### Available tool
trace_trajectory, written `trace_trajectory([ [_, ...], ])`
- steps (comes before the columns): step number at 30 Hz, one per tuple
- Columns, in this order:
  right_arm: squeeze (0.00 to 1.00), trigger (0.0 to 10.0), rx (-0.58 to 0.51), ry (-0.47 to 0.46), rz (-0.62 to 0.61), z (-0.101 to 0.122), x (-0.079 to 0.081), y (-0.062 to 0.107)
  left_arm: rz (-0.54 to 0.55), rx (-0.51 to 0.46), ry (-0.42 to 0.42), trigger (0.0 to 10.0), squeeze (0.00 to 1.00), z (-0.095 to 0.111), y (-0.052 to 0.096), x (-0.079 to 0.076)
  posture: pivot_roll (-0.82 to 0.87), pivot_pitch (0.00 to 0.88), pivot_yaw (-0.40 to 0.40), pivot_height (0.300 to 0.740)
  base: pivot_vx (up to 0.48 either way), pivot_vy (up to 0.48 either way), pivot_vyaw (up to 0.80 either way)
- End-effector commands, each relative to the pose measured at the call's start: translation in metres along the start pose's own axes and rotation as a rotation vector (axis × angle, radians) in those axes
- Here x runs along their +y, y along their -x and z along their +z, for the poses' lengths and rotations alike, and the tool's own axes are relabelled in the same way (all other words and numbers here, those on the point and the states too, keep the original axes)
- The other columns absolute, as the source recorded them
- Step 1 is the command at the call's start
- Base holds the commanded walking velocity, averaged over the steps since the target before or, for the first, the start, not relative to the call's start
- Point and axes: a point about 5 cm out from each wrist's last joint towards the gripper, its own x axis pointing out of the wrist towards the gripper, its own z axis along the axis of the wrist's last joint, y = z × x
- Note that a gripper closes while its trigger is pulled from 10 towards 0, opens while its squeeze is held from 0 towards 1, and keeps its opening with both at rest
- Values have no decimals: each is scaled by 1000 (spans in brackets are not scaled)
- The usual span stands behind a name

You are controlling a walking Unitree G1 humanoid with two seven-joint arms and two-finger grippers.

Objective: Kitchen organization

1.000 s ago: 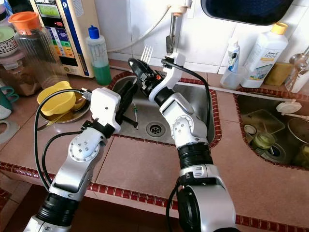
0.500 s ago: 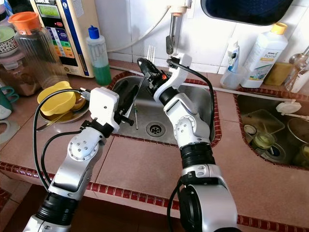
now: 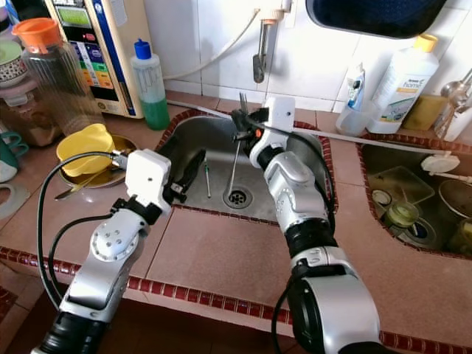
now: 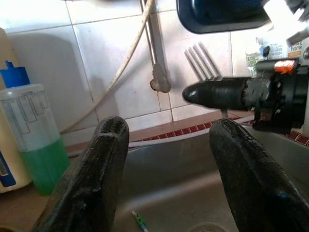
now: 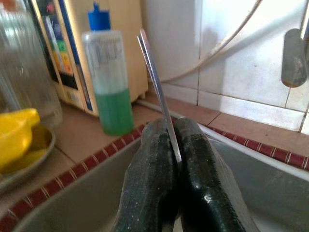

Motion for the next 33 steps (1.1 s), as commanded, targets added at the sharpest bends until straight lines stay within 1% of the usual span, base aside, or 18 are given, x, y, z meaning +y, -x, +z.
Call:
trace_trajectory([
  [1, 0, 0, 15, 91, 14, 3, -4, -1, 0, 5, -20, 10000, 1000, 2, 3, 3, 135, 63, -13, 740, 0, 0, 0],
  [2, 0, 0, 41, 146, 19, -2, -7, 1, -15, 9, -30, 10000, 1000, 2, 5, 3, 139, 62, -11, 740, 0, 0, 0],
  [8, 0, 0, 116, 241, 33, -15, -14, 8, -31, 19, -47, 10000, 1000, 0, 9, 4, 142, 58, -3, 740, 0, 0, 0],
  [15, 0, 0, 243, 279, 18, -37, -22, 19, -9, 12, -55, 10000, 1000, 4, 6, 5, 159, 52, -1, 740, 0, 0, 0],
  [16, 1000, 275, 260, 281, 10, -41, -23, 20, -4, 11, -60, 10000, 1000, 4, 5, 6, 163, 53, -4, 740, 0, 0, 0],
  [17, 1000, 275, 260, 281, 10, -41, -23, 20, -4, 11, -60, 10000, 1000, 4, 5, 6, 163, 53, -4, 740, 0, 0, 0],
  [18, 1000, 1922, 267, 275, 7, -42, -23, 21, -1, 10, -62, 10000, 1000, 5, 5, 7, 163, 53, -4, 740, 0, 0, 0],
  [19, 1000, 2157, 276, 262, 10, -44, -22, 21, 3, 9, -64, 10000, 1000, 5, 5, 8, 173, 51, -9, 740, 0, 0, 0],
  [20, 1000, 1373, 280, 262, 16, -46, -21, 21, 6, 9, -68, 10000, 1000, 6, 6, 9, 177, 53, -9, 740, 0, 0, 0],
  [24, 1000, 0, 302, 264, 27, -52, -19, 23, 28, 25, -84, 10000, 1000, 4, 11, 17, 184, 51, -9, 740, 0, 0, 0],
  [26, 1000, 471, 306, 257, 31, -53, -19, 23, 38, 30, -87, 10000, 1000, 3, 13, 19, 185, 51, -10, 740, 0, 0, 0],
  [27, 1000, 2431, 308, 251, 36, -53, -18, 24, 48, 33, -91, 10000, 1000, 3, 14, 22, 187, 51, -11, 740, 0, 0, 0],
  [28, 1000, 510, 311, 247, 37, -54, -18, 24, 52, 34, -92, 10000, 1000, 3, 14, 22, 187, 51, -11, 740, 0, 0, 0],
  [29, 1000, 510, 313, 243, 39, -54, -18, 24, 54, 35, -93, 10000, 1000, 3, 14, 23, 187, 51, -11, 740, 0, 0, 0],
  [30, 1000, 6353, 316, 244, 39, -55, -18, 24, 58, 35, -94, 10000, 1000, 3, 14, 23, 188, 52, -12, 740, 0, 0, 0],
  [31, 1000, 6353, 319, 246, 40, -56, -18, 25, 61, 36, -95, 10000, 1000, 3, 14, 24, 189, 52, -13, 740, 0, 0, 0],
  [32, 1000, 10000, 323, 247, 40, -57, -18, 25, 64, 36, -96, 10000, 1000, 3, 14, 24, 189, 52, -14, 740, 0, 0, 0],
  [33, 1000, 10000, 325, 248, 40, -57, -18, 25, 66, 36, -96, 10000, 1000, 4, 14, 24, 189, 52, -14, 740, 0, 0, 0],
])
